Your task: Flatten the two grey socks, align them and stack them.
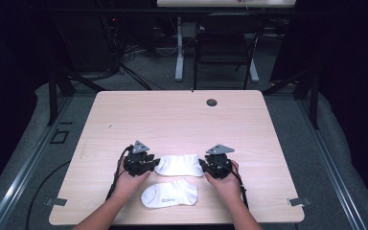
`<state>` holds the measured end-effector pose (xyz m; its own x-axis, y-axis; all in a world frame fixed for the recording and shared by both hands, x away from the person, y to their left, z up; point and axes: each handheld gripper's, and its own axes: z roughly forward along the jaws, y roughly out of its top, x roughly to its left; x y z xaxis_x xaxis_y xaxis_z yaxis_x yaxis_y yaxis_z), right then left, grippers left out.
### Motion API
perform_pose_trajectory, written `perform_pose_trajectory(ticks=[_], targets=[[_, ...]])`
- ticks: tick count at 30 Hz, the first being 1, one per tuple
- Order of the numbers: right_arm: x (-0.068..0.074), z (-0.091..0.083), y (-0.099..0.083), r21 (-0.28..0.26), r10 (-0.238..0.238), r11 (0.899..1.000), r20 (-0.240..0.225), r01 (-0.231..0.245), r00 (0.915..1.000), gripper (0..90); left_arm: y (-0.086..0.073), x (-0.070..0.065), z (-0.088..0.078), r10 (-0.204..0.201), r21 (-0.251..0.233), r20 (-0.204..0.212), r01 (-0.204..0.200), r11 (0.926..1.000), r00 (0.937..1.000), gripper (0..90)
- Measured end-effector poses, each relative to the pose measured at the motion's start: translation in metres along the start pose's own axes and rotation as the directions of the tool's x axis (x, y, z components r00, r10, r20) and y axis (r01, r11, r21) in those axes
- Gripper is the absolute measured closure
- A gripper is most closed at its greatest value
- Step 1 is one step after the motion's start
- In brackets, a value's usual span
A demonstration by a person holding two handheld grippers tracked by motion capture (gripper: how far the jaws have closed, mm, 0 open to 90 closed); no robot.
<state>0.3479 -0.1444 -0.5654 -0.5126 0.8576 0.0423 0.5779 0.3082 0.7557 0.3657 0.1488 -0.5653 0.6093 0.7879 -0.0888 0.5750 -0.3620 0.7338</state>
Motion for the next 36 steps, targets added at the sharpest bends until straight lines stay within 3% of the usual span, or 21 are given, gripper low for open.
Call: perform_pose_trajectory(ticks=[6,14,18,22,27,36], targets=[[-0.003,0.005,-0.001,0.001,0.024,1.000,0.005,-0.024,0.9997,62.7,-0.002,0.000,0.007,0.000,0.025,0.004,0.000,0.9997,1.0000,64.5],[-0.005,0.013,-0.003,0.023,0.049,0.999,-0.007,-0.049,0.9988,61.4,-0.003,-0.003,0.012,0.022,0.053,0.009,-0.023,0.9983,0.9997,71.6],[-0.004,0.014,-0.004,0.030,0.052,0.998,-0.026,-0.051,0.9983,66.9,-0.004,-0.006,0.013,0.039,0.059,0.010,-0.040,0.9975,0.9992,77.4],[-0.001,0.015,-0.005,0.049,0.031,0.998,-0.031,-0.029,0.9991,74.6,-0.004,-0.006,0.014,0.035,0.061,0.017,-0.036,0.9975,0.9992,81.7],[0.001,0.014,-0.006,0.037,0.019,0.999,-0.027,-0.018,0.9994,83.9,-0.003,-0.006,0.014,0.030,0.066,0.030,-0.032,0.9973,0.9991,86.3],[0.002,0.008,-0.004,0.010,0.009,1.000,-0.036,-0.009,0.9993,86.0,-0.001,-0.003,0.009,0.005,0.042,0.030,-0.006,0.9991,0.9995,88.0]])
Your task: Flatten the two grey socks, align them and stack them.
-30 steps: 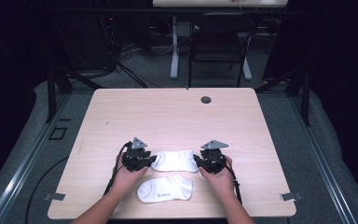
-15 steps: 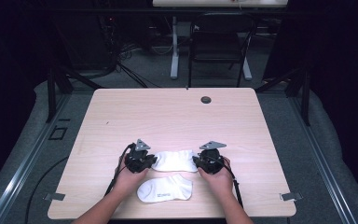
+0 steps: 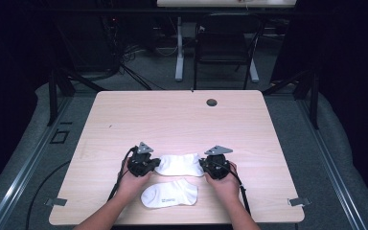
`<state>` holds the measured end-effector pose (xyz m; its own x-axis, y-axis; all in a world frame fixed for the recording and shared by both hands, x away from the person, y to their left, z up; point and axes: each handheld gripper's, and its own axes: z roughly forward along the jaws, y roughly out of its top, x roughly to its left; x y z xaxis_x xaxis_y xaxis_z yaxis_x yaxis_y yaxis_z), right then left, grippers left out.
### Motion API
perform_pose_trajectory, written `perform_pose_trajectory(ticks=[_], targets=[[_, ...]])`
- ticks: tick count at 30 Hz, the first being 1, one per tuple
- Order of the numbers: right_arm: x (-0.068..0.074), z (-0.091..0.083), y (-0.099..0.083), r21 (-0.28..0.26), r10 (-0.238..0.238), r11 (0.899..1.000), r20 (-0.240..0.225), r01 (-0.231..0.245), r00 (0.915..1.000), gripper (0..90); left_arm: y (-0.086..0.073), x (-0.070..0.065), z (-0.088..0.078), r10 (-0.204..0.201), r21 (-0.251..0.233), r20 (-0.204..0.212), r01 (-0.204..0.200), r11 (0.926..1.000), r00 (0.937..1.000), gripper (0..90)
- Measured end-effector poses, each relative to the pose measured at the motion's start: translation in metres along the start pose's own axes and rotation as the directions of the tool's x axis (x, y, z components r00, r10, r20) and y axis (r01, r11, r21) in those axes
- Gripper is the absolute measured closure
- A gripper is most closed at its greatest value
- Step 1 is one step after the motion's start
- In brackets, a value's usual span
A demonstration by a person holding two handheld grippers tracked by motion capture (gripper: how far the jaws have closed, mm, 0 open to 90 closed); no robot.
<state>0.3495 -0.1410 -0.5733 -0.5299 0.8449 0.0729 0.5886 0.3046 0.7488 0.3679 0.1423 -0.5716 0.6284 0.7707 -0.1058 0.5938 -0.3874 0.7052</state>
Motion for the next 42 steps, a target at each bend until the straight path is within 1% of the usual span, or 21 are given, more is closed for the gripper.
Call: perform_pose_trajectory(ticks=[1,3,5,7,11,16,17,20,21,25,26,28,30,31,34,37,39,42], targets=[[0.000,-0.001,0.001,-0.001,0.000,1.000,0.001,0.000,1.0000,86.0,0.000,0.000,-0.001,-0.003,-0.005,0.001,0.003,1.0000,1.0000,88.0],[0.001,-0.003,0.002,-0.019,0.002,1.000,-0.002,-0.002,1.0000,86.0,0.001,0.000,-0.003,-0.006,-0.013,0.004,0.006,0.9999,1.0000,88.0],[0.001,-0.005,0.003,-0.019,-0.001,1.000,-0.007,0.001,1.0000,86.0,0.001,0.000,-0.006,-0.009,-0.014,0.010,0.009,0.9999,0.9999,88.0],[0.001,-0.007,0.004,-0.015,-0.003,1.000,-0.006,0.003,1.0000,86.0,0.001,-0.001,-0.009,-0.007,-0.024,0.013,0.007,0.9997,0.9999,88.0],[0.002,-0.011,0.008,-0.032,-0.003,0.999,-0.012,0.002,0.9999,86.0,0.004,-0.002,-0.018,-0.002,-0.036,0.023,0.003,0.9993,0.9997,88.0],[0.009,-0.020,0.015,-0.048,-0.033,0.998,-0.026,0.032,0.9991,86.1,0.004,-0.005,-0.029,0.004,-0.049,0.029,-0.002,0.9988,0.9996,88.0],[0.010,-0.021,0.016,-0.044,-0.040,0.998,-0.026,0.039,0.9988,86.0,0.003,-0.005,-0.031,0.009,-0.046,0.031,-0.008,0.9989,0.9995,88.0],[0.014,-0.025,0.017,-0.045,-0.054,0.998,-0.033,0.053,0.9980,86.1,0.001,-0.006,-0.039,0.008,-0.052,0.035,-0.006,0.9986,0.9994,88.0],[0.015,-0.026,0.016,-0.049,-0.056,0.997,-0.034,0.054,0.9979,86.1,0.000,-0.006,-0.041,0.014,-0.053,0.033,-0.012,0.9985,0.9994,87.9],[0.018,-0.031,0.016,-0.044,-0.068,0.997,-0.040,0.066,0.9969,86.1,-0.004,-0.008,-0.049,0.003,-0.063,0.046,-0.001,0.9980,0.9989,87.9],[0.020,-0.032,0.015,-0.046,-0.069,0.997,-0.043,0.067,0.9967,86.0,-0.005,-0.008,-0.051,0.010,-0.060,0.049,-0.007,0.9982,0.9987,87.9],[0.022,-0.036,0.015,-0.046,-0.085,0.995,-0.042,0.083,0.9955,86.1,-0.007,-0.010,-0.054,0.012,-0.066,0.053,-0.008,0.9978,0.9985,88.0],[0.025,-0.038,0.014,-0.058,-0.081,0.995,-0.051,0.078,0.9954,86.1,-0.008,-0.011,-0.057,0.010,-0.072,0.057,-0.006,0.9974,0.9983,87.9],[0.026,-0.040,0.014,-0.054,-0.090,0.995,-0.052,0.088,0.9945,86.1,-0.010,-0.011,-0.058,0.009,-0.072,0.060,-0.004,0.9974,0.9982,87.9],[0.029,-0.044,0.012,-0.058,-0.093,0.994,-0.059,0.090,0.9939,86.1,-0.013,-0.013,-0.062,0.009,-0.074,0.069,-0.003,0.9972,0.9976,87.9],[0.031,-0.047,0.011,-0.062,-0.095,0.994,-0.067,0.091,0.9933,86.1,-0.018,-0.014,-0.065,-0.008,-0.083,0.078,0.014,0.9965,0.9969,87.9],[0.033,-0.050,0.010,-0.062,-0.094,0.994,-0.075,0.090,0.9927,86.1,-0.022,-0.014,-0.068,-0.003,-0.079,0.082,0.010,0.9968,0.9966,87.9],[0.037,-0.053,0.007,-0.056,-0.107,0.993,-0.082,0.103,0.9909,86.1,-0.026,-0.016,-0.071,-0.008,-0.078,0.087,0.015,0.9968,0.9961,87.9]])
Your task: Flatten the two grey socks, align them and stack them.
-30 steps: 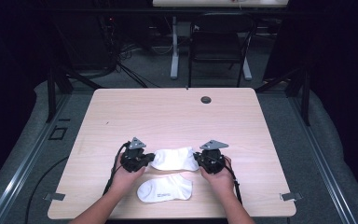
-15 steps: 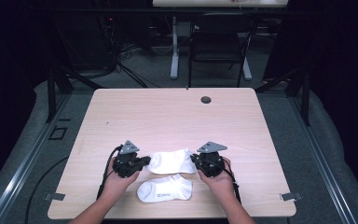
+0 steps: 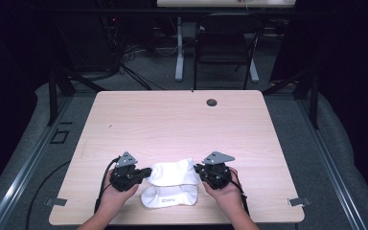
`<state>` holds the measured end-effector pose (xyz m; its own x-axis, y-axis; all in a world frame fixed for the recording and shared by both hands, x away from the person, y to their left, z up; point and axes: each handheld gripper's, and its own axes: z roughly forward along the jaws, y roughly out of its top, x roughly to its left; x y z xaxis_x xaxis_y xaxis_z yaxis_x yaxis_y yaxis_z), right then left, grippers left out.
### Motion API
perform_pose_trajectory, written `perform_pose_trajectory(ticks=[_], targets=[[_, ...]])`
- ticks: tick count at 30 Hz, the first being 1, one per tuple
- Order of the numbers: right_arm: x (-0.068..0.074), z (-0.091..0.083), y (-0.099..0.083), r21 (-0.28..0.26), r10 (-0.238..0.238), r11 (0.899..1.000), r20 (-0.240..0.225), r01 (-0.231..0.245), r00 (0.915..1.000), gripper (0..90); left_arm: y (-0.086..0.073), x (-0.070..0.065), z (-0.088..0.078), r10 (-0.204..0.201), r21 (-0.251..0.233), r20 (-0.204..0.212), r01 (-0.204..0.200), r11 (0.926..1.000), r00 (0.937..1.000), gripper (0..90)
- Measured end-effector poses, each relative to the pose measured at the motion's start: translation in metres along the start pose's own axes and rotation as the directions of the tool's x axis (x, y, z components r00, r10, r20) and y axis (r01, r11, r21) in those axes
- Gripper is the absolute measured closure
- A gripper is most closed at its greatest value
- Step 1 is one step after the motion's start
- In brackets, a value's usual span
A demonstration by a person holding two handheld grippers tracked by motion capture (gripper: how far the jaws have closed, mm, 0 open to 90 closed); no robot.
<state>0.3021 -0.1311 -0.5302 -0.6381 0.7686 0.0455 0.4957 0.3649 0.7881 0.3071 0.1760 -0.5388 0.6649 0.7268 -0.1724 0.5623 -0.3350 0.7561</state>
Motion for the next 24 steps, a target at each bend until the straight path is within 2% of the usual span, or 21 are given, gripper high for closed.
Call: perform_pose_trajectory(ticks=[24], targets=[[0.021,-0.013,-0.011,0.008,-0.012,1.000,-0.053,0.012,0.9985,86.1,-0.018,-0.013,-0.023,0.006,-0.004,0.010,-0.006,1.0000,0.9999,87.9]])
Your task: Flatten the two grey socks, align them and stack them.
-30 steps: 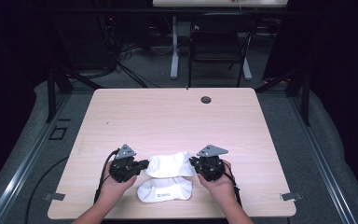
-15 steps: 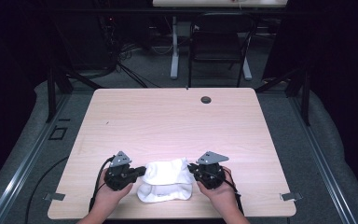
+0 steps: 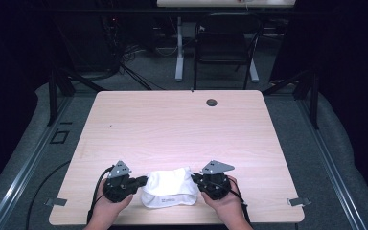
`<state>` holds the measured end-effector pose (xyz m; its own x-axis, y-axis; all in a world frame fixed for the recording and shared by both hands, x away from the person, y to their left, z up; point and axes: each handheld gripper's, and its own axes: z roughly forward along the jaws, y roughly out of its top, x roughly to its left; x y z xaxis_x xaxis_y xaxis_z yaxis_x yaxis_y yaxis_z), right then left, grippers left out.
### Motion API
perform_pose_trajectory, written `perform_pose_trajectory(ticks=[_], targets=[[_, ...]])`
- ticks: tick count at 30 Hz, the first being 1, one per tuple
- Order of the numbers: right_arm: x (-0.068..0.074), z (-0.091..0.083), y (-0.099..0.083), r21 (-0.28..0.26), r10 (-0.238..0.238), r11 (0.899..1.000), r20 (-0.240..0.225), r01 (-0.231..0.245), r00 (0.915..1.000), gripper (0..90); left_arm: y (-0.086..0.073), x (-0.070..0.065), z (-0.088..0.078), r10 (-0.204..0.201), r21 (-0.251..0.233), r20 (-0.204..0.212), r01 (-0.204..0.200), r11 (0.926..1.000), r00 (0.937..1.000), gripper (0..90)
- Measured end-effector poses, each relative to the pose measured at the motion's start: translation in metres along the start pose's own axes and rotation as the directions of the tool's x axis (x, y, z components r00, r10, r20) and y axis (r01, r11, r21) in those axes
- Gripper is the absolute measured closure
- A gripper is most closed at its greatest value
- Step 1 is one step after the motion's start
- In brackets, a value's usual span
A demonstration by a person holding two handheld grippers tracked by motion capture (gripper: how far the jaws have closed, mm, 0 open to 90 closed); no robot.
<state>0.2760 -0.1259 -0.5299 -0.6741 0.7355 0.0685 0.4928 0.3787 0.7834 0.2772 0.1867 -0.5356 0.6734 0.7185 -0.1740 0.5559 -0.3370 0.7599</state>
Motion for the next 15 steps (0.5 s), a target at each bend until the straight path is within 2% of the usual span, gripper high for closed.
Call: perform_pose_trajectory(ticks=[7,15], targets=[[0.003,-0.002,-0.003,0.000,0.002,1.000,-0.009,-0.002,1.0000,86.1,-0.006,-0.003,-0.002,0.001,0.009,0.001,-0.001,1.0000,1.0000,87.9],[0.007,-0.002,-0.008,0.026,-0.010,1.000,-0.021,0.010,0.9997,86.0,-0.015,-0.010,-0.004,0.003,0.031,0.011,-0.004,0.9995,0.9999,87.9]])
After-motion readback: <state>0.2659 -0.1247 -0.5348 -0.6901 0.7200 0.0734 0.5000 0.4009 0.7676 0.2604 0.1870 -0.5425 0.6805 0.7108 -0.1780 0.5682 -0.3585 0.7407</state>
